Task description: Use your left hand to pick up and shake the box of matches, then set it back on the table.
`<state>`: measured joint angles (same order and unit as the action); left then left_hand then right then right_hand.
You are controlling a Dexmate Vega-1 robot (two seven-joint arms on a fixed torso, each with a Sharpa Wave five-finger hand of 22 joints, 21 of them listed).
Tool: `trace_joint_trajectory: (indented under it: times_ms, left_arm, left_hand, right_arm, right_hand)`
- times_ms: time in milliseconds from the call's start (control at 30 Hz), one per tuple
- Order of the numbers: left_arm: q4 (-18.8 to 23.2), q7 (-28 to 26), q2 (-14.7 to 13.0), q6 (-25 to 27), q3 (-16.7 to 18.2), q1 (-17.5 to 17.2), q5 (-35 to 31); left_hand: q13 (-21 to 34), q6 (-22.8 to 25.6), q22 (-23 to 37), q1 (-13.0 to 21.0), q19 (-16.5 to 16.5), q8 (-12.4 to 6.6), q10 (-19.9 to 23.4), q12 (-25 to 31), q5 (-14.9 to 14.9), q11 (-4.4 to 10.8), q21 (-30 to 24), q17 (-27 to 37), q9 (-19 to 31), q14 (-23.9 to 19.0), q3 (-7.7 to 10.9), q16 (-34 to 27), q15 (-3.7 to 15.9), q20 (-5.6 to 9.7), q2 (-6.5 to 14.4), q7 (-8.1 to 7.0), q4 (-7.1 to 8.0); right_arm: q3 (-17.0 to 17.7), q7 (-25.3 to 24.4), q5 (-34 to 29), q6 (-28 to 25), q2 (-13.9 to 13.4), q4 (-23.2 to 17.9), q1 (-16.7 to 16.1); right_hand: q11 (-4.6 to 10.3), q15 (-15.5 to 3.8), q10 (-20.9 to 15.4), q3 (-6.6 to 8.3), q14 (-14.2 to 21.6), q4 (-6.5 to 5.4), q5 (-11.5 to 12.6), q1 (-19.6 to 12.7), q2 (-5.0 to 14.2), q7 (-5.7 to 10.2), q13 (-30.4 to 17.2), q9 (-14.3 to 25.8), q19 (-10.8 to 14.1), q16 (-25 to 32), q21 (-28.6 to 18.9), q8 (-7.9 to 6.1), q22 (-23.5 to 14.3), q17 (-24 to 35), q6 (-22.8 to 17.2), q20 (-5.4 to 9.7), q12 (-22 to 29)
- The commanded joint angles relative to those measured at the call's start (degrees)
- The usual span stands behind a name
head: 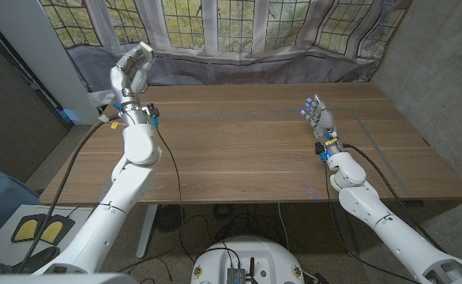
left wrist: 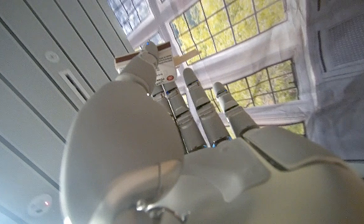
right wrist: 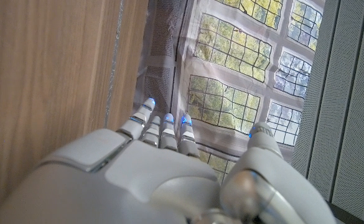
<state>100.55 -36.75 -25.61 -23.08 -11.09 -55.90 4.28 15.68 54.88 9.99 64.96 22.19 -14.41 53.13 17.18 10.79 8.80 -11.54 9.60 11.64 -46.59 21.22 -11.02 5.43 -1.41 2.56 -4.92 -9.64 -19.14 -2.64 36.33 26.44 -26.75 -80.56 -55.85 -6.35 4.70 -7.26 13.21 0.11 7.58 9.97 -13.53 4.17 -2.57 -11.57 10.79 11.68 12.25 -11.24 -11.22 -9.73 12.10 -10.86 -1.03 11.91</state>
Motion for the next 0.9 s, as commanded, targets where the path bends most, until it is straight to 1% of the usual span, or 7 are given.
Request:
trace_joint_trajectory:
  times_ms: [33,200,300,400,533,800,900]
  left_arm:
    - [8.07,7.23,-11.70,19.64,-12.61,5.68,-55.66]
    - [12.46,19.44,-16.55,26.81,-18.72,8.11,-66.74]
    - [12.98,19.38,-16.95,27.78,-19.40,7.79,-65.71]
    - [13.00,17.43,-16.42,26.30,-16.92,6.26,-56.62]
    - [12.14,17.52,-15.40,20.36,-10.84,3.54,-36.38]
    - [12.57,10.46,-11.70,11.63,1.10,-5.52,-14.22]
    - [13.30,7.64,-10.11,10.43,4.37,-8.24,-11.47]
  left_hand:
    - [2.23,12.07,0.25,-1.39,-0.33,-0.31,12.07,0.10,0.23,1.76,0.02,-0.02,0.07,-0.36,0.64,0.29,5.08,0.09,2.14,0.72,0.23]
    - [2.18,12.34,0.25,-1.45,-0.48,-0.36,12.31,0.03,0.13,1.66,0.06,-0.01,0.06,-0.42,0.68,0.34,5.18,0.60,2.10,0.34,0.28]
    - [2.08,12.32,0.24,-1.42,-0.42,-0.32,12.32,-0.09,0.08,1.64,0.03,0.03,0.05,-0.64,0.71,0.27,5.33,0.92,2.13,0.45,0.27]
    - [2.00,12.42,0.24,-1.42,-0.35,-0.33,12.43,-0.15,0.04,1.69,0.00,0.04,0.04,-0.74,0.72,0.27,5.40,1.21,2.10,0.50,0.27]
    - [1.89,12.48,0.24,-1.54,-0.84,-0.29,12.52,-0.31,-0.06,1.59,0.16,-0.04,0.03,-0.66,0.74,0.44,5.13,1.19,1.92,1.06,0.29]
    - [2.06,12.25,0.25,-1.37,-1.43,-0.09,12.45,-0.43,-0.03,1.18,0.31,-0.13,0.03,-0.47,1.05,0.67,4.89,1.09,2.01,1.28,0.21]
    - [2.15,12.28,0.25,-1.43,-1.45,-0.07,12.48,-0.44,-0.01,1.03,0.29,-0.10,0.03,-0.60,1.11,0.62,4.70,1.06,2.11,1.35,0.28]
  right_arm:
    - [0.89,0.24,0.63,1.03,-0.22,-0.11,-1.03]
    - [0.99,1.45,1.63,1.01,-0.17,0.15,-0.81]
    - [0.97,1.72,2.05,0.63,-0.16,0.06,-0.71]
    - [0.79,2.04,1.83,0.46,-0.40,0.00,-0.59]
    - [0.74,2.67,2.45,0.31,-0.28,-0.06,-0.56]
    - [0.71,2.85,2.75,0.44,-0.02,0.19,-0.82]
    - [0.62,3.15,2.78,0.51,0.01,0.43,-0.75]
  right_hand:
    - [-0.10,0.14,-0.47,0.17,0.20,0.39,0.16,-0.74,0.11,-0.15,-0.17,0.21,0.36,0.15,-0.35,-0.18,-0.25,0.22,-0.31,0.13,0.02]
    - [-0.08,0.11,-0.50,0.17,0.20,0.38,0.16,-0.75,0.12,-0.16,-0.17,0.21,0.36,0.14,-0.33,-0.17,-0.25,0.23,-0.31,0.13,0.03]
    - [-0.13,0.11,-0.50,0.17,0.21,0.37,0.15,-0.74,0.13,-0.18,-0.17,0.21,0.37,0.14,-0.32,-0.17,-0.25,0.24,-0.31,0.17,0.03]
    - [-0.12,0.12,-0.49,0.16,0.19,0.36,0.14,-0.74,0.13,-0.19,-0.17,0.21,0.39,0.13,-0.31,-0.16,-0.25,0.24,-0.30,0.21,0.02]
    - [-0.13,0.15,-0.48,0.15,0.20,0.36,0.14,-0.74,0.13,-0.21,-0.17,0.21,0.40,0.13,-0.30,-0.16,-0.25,0.25,-0.30,0.23,0.02]
    - [-0.08,0.18,-0.52,0.14,0.18,0.35,0.13,-0.75,0.12,-0.19,-0.17,0.21,0.42,0.10,-0.28,-0.15,-0.25,0.25,-0.30,0.20,0.03]
    - [-0.08,0.16,-0.53,0.14,0.21,0.35,0.13,-0.75,0.13,-0.22,-0.18,0.21,0.42,0.11,-0.27,-0.15,-0.25,0.26,-0.30,0.24,0.04]
